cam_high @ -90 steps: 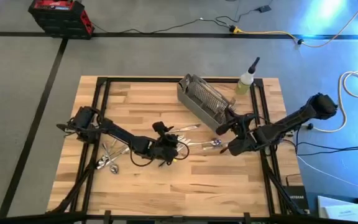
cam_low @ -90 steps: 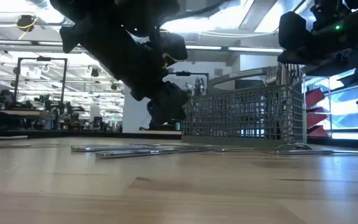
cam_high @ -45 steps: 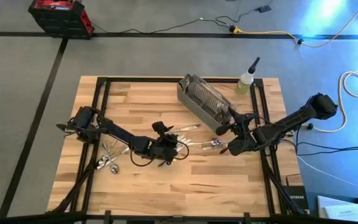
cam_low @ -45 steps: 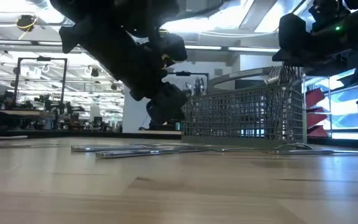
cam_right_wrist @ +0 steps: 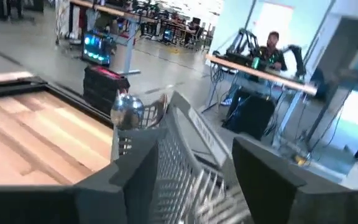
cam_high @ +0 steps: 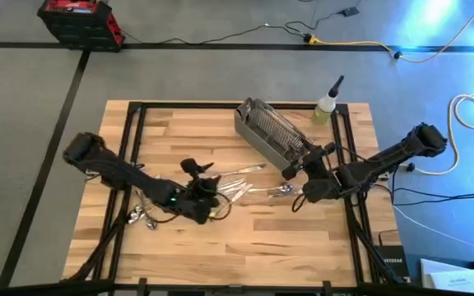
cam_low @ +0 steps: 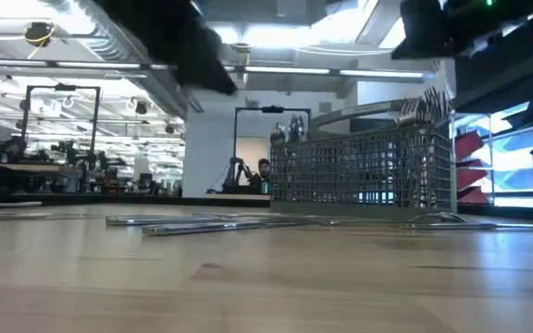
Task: Sort silverware
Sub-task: Put the silver spoon into the gray silverware organizer
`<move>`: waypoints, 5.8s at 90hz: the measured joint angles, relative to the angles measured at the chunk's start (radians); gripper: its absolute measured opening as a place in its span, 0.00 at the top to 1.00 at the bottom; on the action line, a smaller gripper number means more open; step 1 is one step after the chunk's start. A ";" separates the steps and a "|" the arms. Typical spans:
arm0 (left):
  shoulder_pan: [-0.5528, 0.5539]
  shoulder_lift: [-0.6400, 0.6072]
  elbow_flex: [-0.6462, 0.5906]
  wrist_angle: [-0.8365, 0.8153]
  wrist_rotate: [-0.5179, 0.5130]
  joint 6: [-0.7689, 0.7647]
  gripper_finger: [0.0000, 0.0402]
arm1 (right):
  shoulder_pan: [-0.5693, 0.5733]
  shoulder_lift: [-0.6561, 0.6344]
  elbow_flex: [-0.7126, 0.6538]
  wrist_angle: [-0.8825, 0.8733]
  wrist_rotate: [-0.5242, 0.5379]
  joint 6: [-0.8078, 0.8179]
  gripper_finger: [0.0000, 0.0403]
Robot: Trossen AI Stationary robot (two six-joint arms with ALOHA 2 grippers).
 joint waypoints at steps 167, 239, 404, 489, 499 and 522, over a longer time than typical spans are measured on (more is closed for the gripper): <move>-0.307 -0.011 -0.180 -0.736 1.079 0.235 0.54 | -0.001 0.000 0.117 0.001 -0.440 -0.194 0.53; -0.308 -0.040 -0.221 -0.767 1.050 0.219 0.54 | -0.001 0.000 0.117 -0.002 -0.422 -0.194 0.53; -0.228 -0.039 -0.248 -0.605 1.033 0.181 0.99 | -0.001 0.001 0.117 0.001 -0.422 -0.195 0.53; 0.317 -0.083 -0.095 0.426 0.552 0.593 1.00 | 0.259 -0.193 0.117 0.091 -0.552 -0.248 0.53; 0.424 -0.121 -0.095 0.647 0.639 0.600 1.00 | 0.262 -0.173 0.117 0.110 -0.552 -0.248 0.53; 0.698 -0.118 -0.093 1.031 1.006 0.433 1.00 | 0.262 -0.120 0.117 0.109 -0.578 -0.248 0.53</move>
